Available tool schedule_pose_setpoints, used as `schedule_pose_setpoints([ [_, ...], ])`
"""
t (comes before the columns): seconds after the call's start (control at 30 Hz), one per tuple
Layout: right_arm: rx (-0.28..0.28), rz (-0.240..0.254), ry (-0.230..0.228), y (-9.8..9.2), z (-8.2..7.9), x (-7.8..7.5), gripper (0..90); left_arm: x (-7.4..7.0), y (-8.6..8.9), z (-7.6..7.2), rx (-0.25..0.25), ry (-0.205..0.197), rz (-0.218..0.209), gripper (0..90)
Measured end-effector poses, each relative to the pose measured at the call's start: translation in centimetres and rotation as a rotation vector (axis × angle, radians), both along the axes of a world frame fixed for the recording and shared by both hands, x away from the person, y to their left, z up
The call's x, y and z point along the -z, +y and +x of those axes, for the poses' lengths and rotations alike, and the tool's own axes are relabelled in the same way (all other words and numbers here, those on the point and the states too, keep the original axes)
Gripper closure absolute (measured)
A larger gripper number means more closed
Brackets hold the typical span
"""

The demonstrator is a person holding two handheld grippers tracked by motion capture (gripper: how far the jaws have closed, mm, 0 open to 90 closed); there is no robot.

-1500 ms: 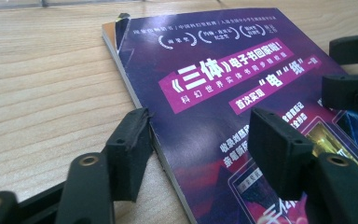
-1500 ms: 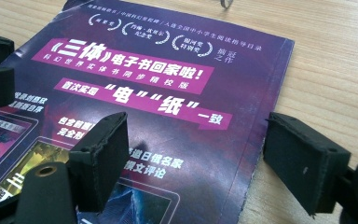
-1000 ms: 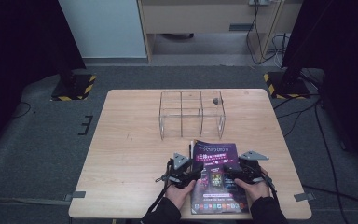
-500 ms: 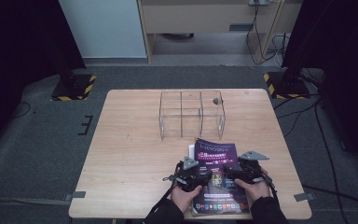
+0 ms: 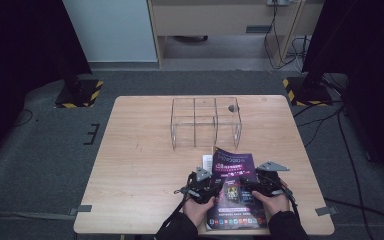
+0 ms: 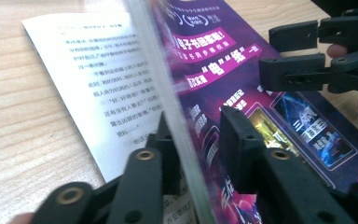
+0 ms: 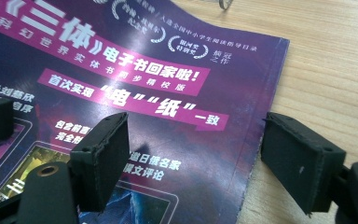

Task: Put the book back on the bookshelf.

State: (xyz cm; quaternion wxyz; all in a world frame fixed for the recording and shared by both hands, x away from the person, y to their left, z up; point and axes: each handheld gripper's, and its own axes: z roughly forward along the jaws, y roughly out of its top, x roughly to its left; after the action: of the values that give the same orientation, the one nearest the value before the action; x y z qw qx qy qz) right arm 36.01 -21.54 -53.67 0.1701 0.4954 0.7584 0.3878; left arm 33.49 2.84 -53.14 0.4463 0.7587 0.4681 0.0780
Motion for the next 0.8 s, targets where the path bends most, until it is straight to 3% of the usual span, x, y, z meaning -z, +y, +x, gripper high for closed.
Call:
schedule_pose_setpoints([
  [0.3,0.016,0.041,-0.028,-1.2,-0.2,-1.0,21.7,-1.0,0.0,-0.6,0.015,-0.049,-0.039,83.6],
  [0.57,0.001,0.064,-0.037,-1.9,-0.5,-1.3,21.0,-1.9,0.3,-1.0,0.007,-0.079,-0.057,84.4],
  [0.8,-0.03,0.092,-0.019,-1.9,-0.6,-1.4,20.0,-2.9,1.0,-1.2,-0.008,-0.128,-0.077,84.6],
])
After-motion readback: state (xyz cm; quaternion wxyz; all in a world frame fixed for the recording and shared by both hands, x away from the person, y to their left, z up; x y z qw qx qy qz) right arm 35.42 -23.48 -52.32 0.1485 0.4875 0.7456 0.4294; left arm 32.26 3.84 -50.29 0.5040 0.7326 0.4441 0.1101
